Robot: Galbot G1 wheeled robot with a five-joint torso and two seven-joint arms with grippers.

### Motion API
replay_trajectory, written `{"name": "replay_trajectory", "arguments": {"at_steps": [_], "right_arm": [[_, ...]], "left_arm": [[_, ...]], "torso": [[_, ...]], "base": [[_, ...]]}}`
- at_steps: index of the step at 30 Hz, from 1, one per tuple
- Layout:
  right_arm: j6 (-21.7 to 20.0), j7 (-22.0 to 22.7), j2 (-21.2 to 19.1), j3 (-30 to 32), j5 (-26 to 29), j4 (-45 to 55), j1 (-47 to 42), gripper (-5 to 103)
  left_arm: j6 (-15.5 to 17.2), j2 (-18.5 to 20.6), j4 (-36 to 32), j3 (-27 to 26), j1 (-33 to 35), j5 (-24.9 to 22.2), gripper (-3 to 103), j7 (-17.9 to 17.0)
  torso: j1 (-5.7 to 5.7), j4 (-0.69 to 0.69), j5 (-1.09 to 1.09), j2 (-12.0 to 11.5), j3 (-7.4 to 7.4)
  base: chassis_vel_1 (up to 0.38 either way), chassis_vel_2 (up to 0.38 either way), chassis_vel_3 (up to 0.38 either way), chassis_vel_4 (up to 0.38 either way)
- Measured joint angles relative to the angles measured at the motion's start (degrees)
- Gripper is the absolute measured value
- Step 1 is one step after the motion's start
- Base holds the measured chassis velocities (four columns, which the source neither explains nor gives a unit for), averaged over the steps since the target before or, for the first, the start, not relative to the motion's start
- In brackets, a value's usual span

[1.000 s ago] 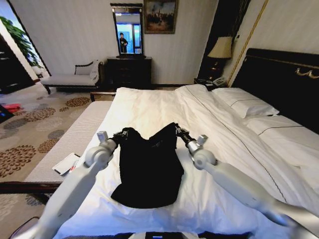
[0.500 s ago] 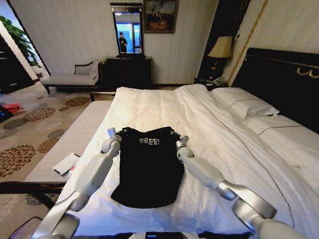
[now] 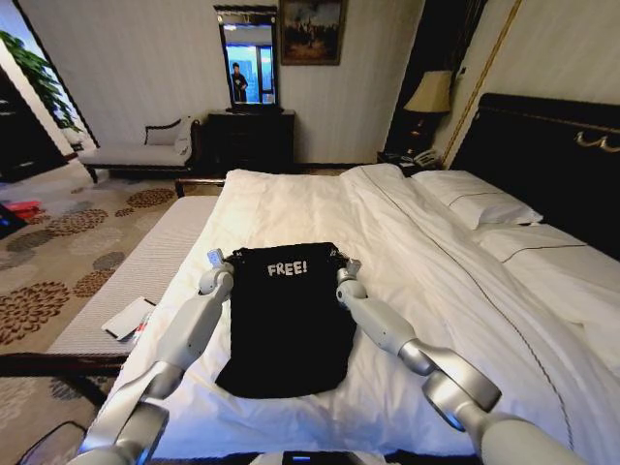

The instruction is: Fold the clothes on the bed.

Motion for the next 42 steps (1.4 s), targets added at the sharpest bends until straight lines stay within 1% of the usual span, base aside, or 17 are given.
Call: {"name": "replay_trajectory", "arguments": {"at_steps": [5, 9, 10, 13, 17, 20, 21, 23, 24, 26, 27, 28, 29, 31, 32, 37, 42], "right_arm": [[0.0, 0.9, 0.3, 0.5, -1.6, -0.2, -0.4, 0], [0.6, 1.5, 0.1, 1.3, -4.1, 1.1, -1.2, -2], [0.7, 1.5, 0.0, 1.8, -4.3, 1.6, -1.4, 9], [1.3, 1.6, -0.3, 3.1, -4.8, 2.9, -1.5, 9], [2.2, 2.5, -1.4, 6.1, -5.3, 6.3, -2.5, 36], [2.4, 3.7, -2.5, 7.7, -5.3, 8.7, -3.5, 36], [2.5, 4.7, -3.2, 8.5, -5.3, 10.1, -4.2, 47], [2.4, 5.4, -4.0, 9.1, -5.0, 11.5, -4.9, 47], [1.2, 6.6, -6.6, 10.3, -2.9, 16.1, -6.9, 57], [-1.5, 8.2, -12.8, 11.9, 1.1, 25.1, -10.7, 68], [-2.5, 9.3, -15.0, 12.6, 1.9, 28.5, -12.5, 68], [-2.5, 9.3, -15.0, 12.6, 1.9, 28.5, -12.5, 68], [-3.7, 10.6, -17.3, 13.3, 2.3, 32.1, -14.8, 79], [-5.1, 11.6, -19.9, 15.3, 2.4, 36.9, -19.1, 79], [-5.9, 12.4, -21.2, 17.4, 2.2, 40.0, -22.8, 90], [-7.0, 16.0, -22.9, 25.3, -1.5, 48.9, -35.8, 98], [-7.4, 18.0, -21.9, 27.6, -5.5, 50.6, -39.7, 100]], "left_arm": [[-1.2, -0.7, 0.8, 0.6, -0.5, 0.3, 0, -0.1], [-2.0, -0.1, -1.2, 0.8, 0.1, -0.1, 16, -0.3], [-2.0, 0.4, -2.0, 0.6, 0.3, -0.4, 22, -0.5], [-1.9, 1.7, -4.4, -0.2, 0.9, -1.4, 32, -1.4], [-1.2, 5.4, -9.6, -2.6, 2.1, -3.8, 48, -3.2], [-1.1, 7.4, -12.7, -4.7, 3.0, -5.6, 60, -3.9], [-0.9, 8.6, -14.8, -6.0, 4.0, -6.9, 66, -4.2], [-0.6, 9.6, -16.4, -6.9, 5.0, -7.9, 66, -4.3], [0.3, 12.0, -20.3, -8.8, 7.6, -10.5, 76, -5.0], [2.9, 15.9, -26.8, -11.7, 13.2, -14.0, 81, -6.5], [4.6, 17.7, -30.3, -13.3, 16.7, -15.8, 87, -7.4], [4.6, 17.7, -30.3, -13.3, 16.7, -15.8, 87, -7.4], [6.4, 19.5, -34.2, -14.9, 20.7, -17.7, 92, -7.9], [9.7, 22.8, -41.0, -17.6, 28.7, -19.6, 97, -8.2], [10.7, 24.8, -44.5, -18.8, 33.5, -19.9, 99, -7.6], [12.3, 27.1, -51.2, -19.6, 47.2, -20.0, 100, -3.9], [13.4, 25.9, -54.0, -18.8, 56.4, -18.2, 100, -0.8]], "torso": [[0.00, 0.00, 0.00, 0.0, 0.00], [0.00, -0.01, 0.00, 0.0, 0.00], [-0.01, 0.00, 0.00, 0.0, 0.00], [-0.01, 0.01, 0.00, 0.0, 0.00], [-0.01, 0.02, 0.00, 0.0, -0.01], [-0.01, 0.00, 0.00, 0.0, -0.01], [-0.01, 0.01, 0.01, 0.0, -0.01], [-0.01, 0.00, 0.00, 0.0, -0.01], [0.00, 0.02, 0.02, 0.0, 0.00], [0.00, 0.00, 0.00, 0.0, -0.01], [-0.01, -0.04, -0.07, 0.0, -0.02], [-0.01, -0.04, -0.07, 0.0, -0.02], [-0.01, -0.05, -0.04, 0.0, -0.03], [-0.03, 0.02, 0.00, 0.0, -0.03], [-0.04, 0.08, 0.04, 0.0, -0.03], [-0.04, -0.09, -0.02, 0.0, -0.03], [-0.03, 0.05, 0.03, 0.0, -0.02]], "base": [[0.000, 0.000, 0.000, 0.000], [0.000, 0.000, 0.000, 0.000], [0.000, 0.000, 0.000, 0.000], [0.000, 0.000, 0.000, 0.000], [0.000, 0.000, 0.000, 0.000], [0.000, 0.000, 0.000, 0.000], [0.000, 0.000, 0.000, 0.000], [0.000, 0.000, 0.000, 0.000], [0.000, 0.000, 0.000, 0.000], [0.000, 0.000, 0.000, 0.000], [0.000, 0.000, 0.000, 0.000], [0.000, 0.000, 0.000, 0.000], [0.000, 0.000, 0.000, 0.000], [0.000, 0.000, 0.000, 0.000], [0.000, 0.000, 0.000, 0.000], [0.000, 0.000, 0.000, 0.000], [0.000, 0.000, 0.000, 0.000]]}}
